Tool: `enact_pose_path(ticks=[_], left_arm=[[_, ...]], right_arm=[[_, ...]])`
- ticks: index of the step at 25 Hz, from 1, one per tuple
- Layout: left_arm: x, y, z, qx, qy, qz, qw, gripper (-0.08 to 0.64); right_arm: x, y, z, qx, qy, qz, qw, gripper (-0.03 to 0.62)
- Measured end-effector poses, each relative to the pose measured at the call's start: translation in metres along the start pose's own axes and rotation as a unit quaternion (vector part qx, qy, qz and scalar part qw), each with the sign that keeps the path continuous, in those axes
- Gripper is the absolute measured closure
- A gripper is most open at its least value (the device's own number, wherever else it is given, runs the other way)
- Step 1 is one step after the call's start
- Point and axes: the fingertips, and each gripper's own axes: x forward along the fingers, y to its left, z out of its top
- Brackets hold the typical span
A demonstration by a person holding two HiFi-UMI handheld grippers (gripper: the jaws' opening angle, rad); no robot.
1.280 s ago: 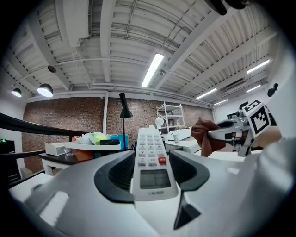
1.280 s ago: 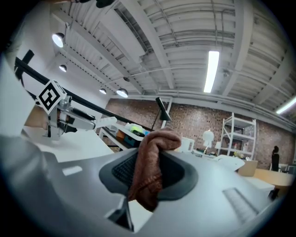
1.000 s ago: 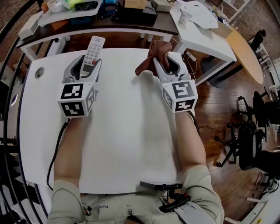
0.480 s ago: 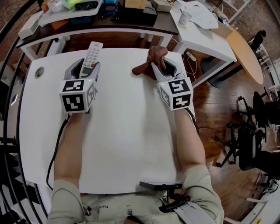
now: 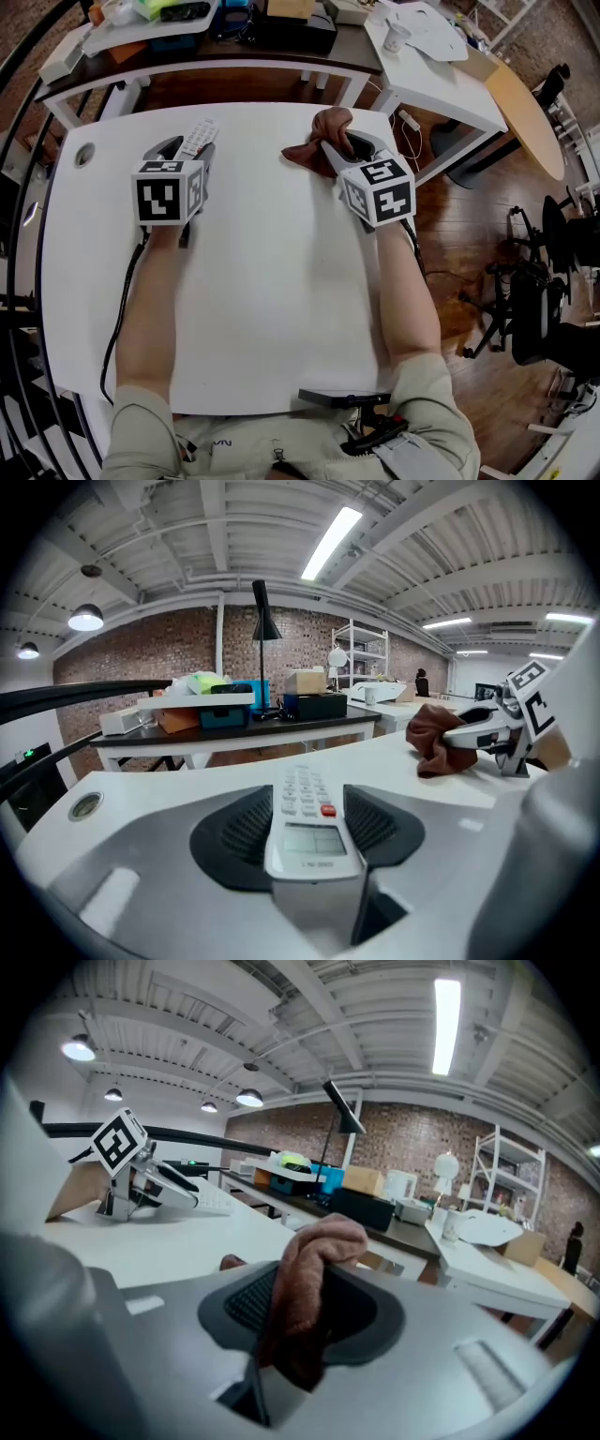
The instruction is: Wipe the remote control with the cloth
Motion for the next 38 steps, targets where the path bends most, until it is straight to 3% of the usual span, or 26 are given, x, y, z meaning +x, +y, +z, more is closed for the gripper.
enact_pose_path(ticks=[11, 18, 22, 26, 30, 34, 38], left_arm=[[0.007, -0.004, -0.007, 0.012, 0.036, -0.005, 0.9993, 0.313], [0.006, -0.007, -0.008, 0.019, 0.037, -0.007, 0.9991, 0.295], [0.002, -0.006, -0.003, 0.048, 0.022, 0.010, 0.9986, 0.293], [-0.013, -0.002, 0.017, 0.065, -0.033, 0.038, 0.9966, 0.314], [-0.047, -0.020, 0.046, 0.059, -0.118, 0.020, 0.9910, 0.348], [-0.096, -0.041, 0.062, 0.052, -0.191, -0.004, 0.9803, 0.412], [-0.149, -0.060, 0.069, 0.070, -0.237, -0.030, 0.9687, 0.463]], right_arm=[[0.010, 0.005, -0.015, 0.015, 0.058, 0.027, 0.998, 0.399], [0.007, 0.002, -0.019, 0.004, 0.067, 0.028, 0.997, 0.315], [-0.007, -0.010, -0.009, 0.017, 0.049, 0.014, 0.999, 0.304], [-0.030, -0.016, 0.020, 0.016, 0.000, -0.007, 1.000, 0.304], [-0.069, -0.006, 0.064, -0.004, -0.099, -0.036, 0.994, 0.312], [-0.120, 0.019, 0.100, -0.022, -0.202, -0.056, 0.978, 0.442], [-0.155, 0.052, 0.107, -0.056, -0.227, -0.067, 0.970, 0.494]])
